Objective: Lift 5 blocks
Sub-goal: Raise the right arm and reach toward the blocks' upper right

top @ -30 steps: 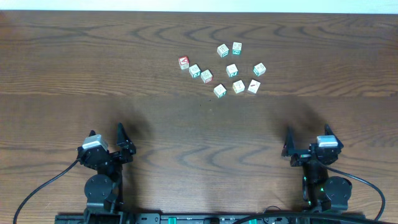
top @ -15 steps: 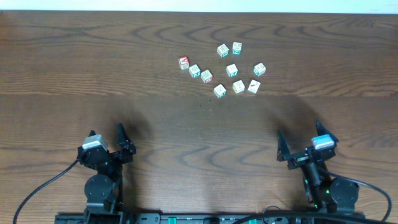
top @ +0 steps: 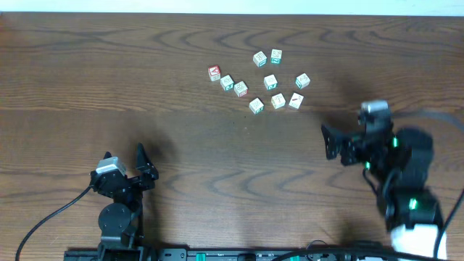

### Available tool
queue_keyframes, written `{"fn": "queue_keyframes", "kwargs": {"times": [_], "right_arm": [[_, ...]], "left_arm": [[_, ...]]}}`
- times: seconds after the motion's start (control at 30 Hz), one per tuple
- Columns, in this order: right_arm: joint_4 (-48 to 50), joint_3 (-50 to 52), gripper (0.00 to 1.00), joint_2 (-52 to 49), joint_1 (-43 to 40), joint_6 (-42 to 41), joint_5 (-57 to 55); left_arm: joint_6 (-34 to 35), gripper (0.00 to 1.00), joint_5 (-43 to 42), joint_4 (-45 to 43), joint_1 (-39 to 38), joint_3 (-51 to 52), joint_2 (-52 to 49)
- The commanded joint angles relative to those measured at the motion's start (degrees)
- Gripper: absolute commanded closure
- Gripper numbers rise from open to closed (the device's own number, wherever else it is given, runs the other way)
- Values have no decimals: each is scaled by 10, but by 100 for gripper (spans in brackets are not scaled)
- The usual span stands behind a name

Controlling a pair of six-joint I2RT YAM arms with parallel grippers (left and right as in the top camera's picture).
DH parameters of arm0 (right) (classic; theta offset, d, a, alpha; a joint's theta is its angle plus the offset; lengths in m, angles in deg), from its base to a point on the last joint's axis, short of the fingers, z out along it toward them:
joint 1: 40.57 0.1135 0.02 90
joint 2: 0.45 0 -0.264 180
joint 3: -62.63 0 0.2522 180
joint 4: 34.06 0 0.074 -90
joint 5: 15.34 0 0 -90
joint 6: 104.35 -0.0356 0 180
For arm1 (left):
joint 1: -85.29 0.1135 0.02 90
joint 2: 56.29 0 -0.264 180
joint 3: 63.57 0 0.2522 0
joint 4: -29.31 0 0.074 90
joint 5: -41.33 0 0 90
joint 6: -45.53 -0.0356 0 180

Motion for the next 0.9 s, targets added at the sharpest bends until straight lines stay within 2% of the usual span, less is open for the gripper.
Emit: {"fn": "queue_keyframes", "kwargs": {"times": [0.0, 0.17, 0.43, 0.67, 0.77, 0.87], "right_arm": [[-59, -94, 1, -82, 18, -1, 12], [-118, -180, 1, -177, 35, -2, 37], [-113, -179, 1, -240, 37, -2, 34], [-113, -178, 1, -274, 37, -2, 89], [-101, -178, 1, -285, 37, -2, 71], [-86, -178, 1, -290, 43, -47, -10]], "left_arm": [[-9, 21, 3, 19, 3, 13, 3], [-9, 21, 3, 19, 3, 13, 3], [-9, 21, 3, 5, 3, 13, 3], [-9, 21, 3, -22, 3, 13, 3], [15, 21, -21, -42, 2, 10, 3], [10, 21, -58, -42, 2, 8, 0]]}}
